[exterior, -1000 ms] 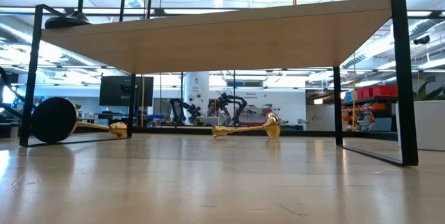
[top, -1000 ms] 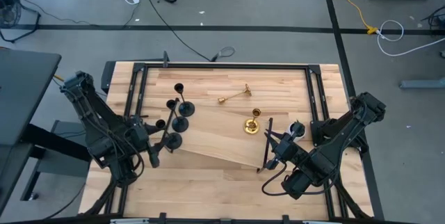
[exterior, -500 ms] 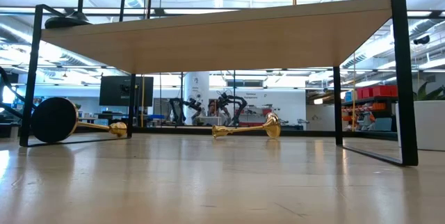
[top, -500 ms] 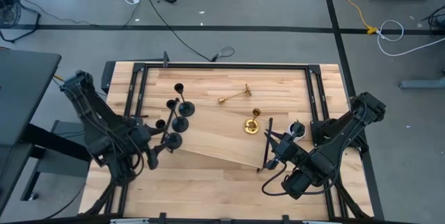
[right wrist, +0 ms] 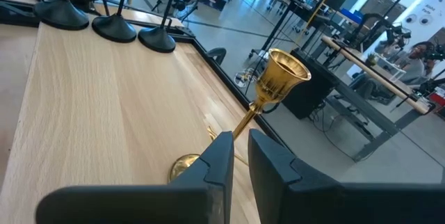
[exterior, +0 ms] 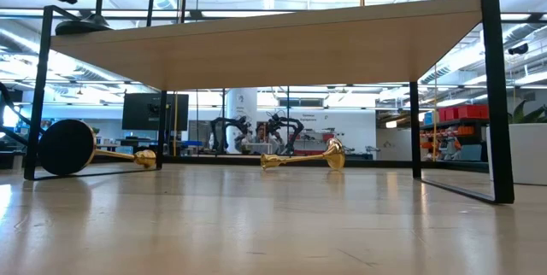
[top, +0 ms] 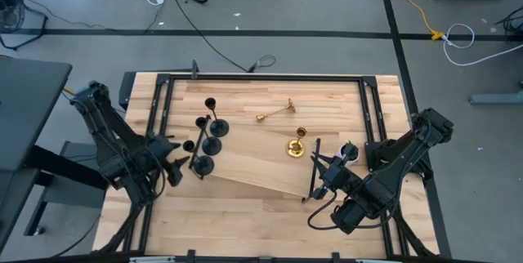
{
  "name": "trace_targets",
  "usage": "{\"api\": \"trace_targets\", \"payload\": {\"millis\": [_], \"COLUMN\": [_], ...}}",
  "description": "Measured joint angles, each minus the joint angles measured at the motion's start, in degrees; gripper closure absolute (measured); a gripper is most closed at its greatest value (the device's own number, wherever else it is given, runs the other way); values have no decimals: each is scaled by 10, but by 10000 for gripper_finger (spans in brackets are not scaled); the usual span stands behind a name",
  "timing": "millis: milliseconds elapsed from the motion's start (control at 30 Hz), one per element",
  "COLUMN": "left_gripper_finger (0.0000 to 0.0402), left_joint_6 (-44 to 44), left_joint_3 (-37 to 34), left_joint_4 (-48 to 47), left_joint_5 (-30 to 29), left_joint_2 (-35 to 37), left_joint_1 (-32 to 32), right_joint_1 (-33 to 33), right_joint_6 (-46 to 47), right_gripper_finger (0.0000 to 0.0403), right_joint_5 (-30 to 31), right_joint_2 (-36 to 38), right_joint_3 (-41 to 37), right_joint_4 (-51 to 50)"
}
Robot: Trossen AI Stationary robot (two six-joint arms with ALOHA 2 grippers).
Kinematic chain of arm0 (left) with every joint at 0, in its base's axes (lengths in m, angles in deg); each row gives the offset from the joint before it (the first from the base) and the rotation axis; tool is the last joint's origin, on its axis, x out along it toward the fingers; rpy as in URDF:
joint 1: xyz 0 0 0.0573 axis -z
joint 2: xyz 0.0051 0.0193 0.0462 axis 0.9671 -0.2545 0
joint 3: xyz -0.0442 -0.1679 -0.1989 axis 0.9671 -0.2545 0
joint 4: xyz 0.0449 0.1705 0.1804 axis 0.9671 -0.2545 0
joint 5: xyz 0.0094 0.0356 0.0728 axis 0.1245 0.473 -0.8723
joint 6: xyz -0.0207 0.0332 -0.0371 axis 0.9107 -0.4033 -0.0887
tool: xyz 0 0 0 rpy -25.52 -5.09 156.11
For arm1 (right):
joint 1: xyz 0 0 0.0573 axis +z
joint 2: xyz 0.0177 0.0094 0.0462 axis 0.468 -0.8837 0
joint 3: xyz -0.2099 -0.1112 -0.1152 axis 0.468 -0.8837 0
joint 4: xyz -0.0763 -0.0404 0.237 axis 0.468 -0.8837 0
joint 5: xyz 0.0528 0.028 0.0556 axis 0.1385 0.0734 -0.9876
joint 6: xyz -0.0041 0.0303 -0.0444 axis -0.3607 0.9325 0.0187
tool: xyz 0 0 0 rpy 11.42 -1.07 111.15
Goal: Pick & Place candle stick holders
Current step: Put the left gold candle holder on the shelf aligned with the other gold candle holder
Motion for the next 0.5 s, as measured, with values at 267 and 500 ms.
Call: {"api": "trace_targets", "payload": {"millis": [267, 500], "left_gripper_finger": [150, 170], "left_joint_6": [62, 6], "left_joint_3": [-3, -3], "left_joint_4": [-30, -30], "left_joint_5": [47, 71], "left_joint_2": [4, 5], "left_joint_1": [-44, -127], "right_joint_1": [0, 0], "right_joint_6": [0, 0], "right_gripper_finger": [354, 354], "right_joint_5": [0, -1], "right_joint_2": [0, 0], "right_joint_3": [0, 0], "right_joint_4": [0, 1]}}
